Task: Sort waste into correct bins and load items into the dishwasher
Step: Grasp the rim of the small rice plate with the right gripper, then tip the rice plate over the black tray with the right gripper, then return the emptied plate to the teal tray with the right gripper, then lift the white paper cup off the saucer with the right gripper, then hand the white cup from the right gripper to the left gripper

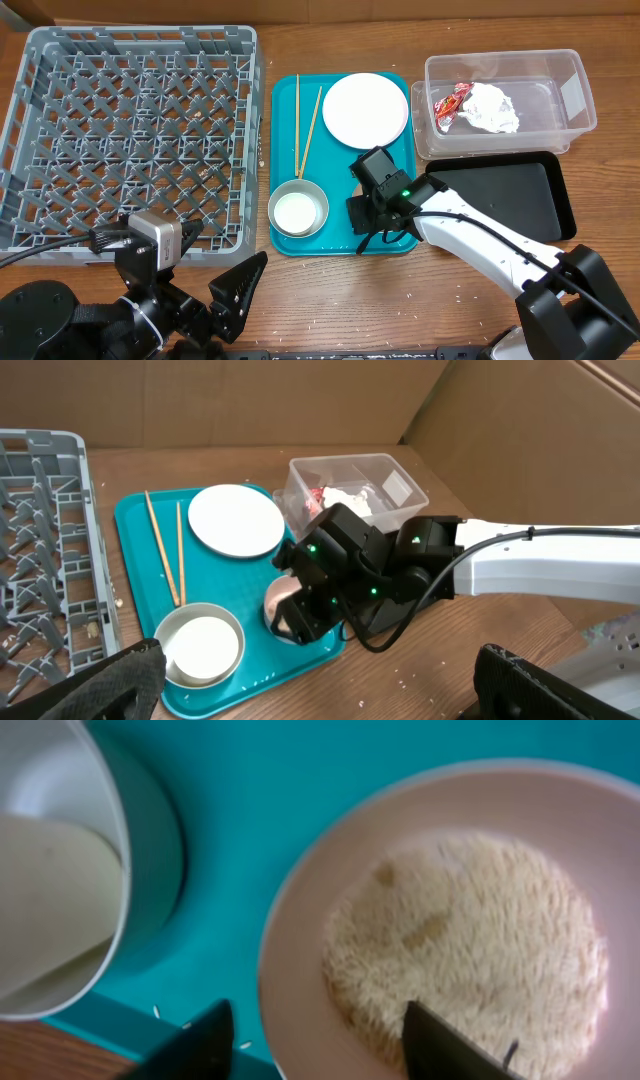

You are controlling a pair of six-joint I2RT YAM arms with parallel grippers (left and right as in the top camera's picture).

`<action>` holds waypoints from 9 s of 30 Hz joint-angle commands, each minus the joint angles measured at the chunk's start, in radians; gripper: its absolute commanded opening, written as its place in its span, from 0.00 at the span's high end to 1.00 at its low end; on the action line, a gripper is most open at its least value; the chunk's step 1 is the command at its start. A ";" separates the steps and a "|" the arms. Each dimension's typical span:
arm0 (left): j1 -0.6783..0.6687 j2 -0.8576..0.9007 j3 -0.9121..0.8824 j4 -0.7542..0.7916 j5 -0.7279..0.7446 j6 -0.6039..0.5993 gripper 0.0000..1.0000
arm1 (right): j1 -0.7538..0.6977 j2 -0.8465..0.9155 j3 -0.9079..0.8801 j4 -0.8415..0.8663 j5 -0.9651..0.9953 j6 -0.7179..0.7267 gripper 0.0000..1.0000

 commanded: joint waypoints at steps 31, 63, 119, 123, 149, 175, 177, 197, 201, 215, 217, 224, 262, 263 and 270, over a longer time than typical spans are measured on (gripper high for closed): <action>-0.002 -0.003 0.001 0.000 0.000 0.019 0.00 | -0.432 -0.167 0.145 -0.120 -0.536 0.199 0.96; -0.002 -0.003 0.001 0.000 0.000 0.019 0.00 | -1.029 -0.085 -0.241 0.303 -1.492 0.007 0.96; -0.002 -0.003 0.001 0.000 0.000 0.019 0.00 | -0.439 -0.299 -0.185 0.781 -0.650 0.634 0.96; -0.002 -0.003 0.001 0.000 0.000 0.019 0.00 | -0.407 -0.299 -0.164 0.581 -0.415 0.380 0.96; -0.002 -0.003 0.001 0.000 0.000 0.019 0.00 | 0.026 -0.097 0.158 -0.142 0.010 -0.161 0.43; -0.002 0.002 0.000 -0.157 -0.456 -0.122 0.00 | 0.135 0.154 0.399 -0.259 -0.083 0.099 0.49; -0.002 0.011 -0.009 -0.204 -0.557 -0.146 0.00 | 0.128 0.143 0.402 -0.256 -0.072 0.098 0.49; -0.002 0.129 -0.093 -0.196 -0.465 -0.146 0.00 | 0.130 0.189 0.345 -0.163 -0.063 0.114 0.75; -0.002 0.147 -0.094 -0.172 -0.443 -0.146 0.00 | 0.130 0.190 0.307 -0.128 -0.066 0.118 0.76; 0.001 0.262 -0.116 0.004 -0.246 -0.145 0.00 | 0.098 0.145 0.349 -0.154 -0.076 0.116 0.96; 0.002 0.282 -0.116 0.030 -0.180 -0.145 0.00 | 0.069 0.093 0.379 -0.196 -0.088 0.109 0.96; 0.055 0.374 -0.116 0.194 0.335 -0.114 0.00 | -0.124 -0.194 0.421 -0.220 -0.421 -0.099 0.96; -0.108 0.538 -0.116 0.265 0.968 0.083 0.41 | -0.308 -0.366 0.418 -0.107 -1.157 -0.333 0.96; -0.108 0.538 -0.116 0.265 0.954 0.083 0.41 | -0.308 -0.366 0.418 -0.108 -1.157 -0.333 0.95; -0.067 0.538 -0.116 0.248 0.892 0.080 0.42 | -0.361 -0.396 0.420 -0.115 -1.034 -0.299 0.46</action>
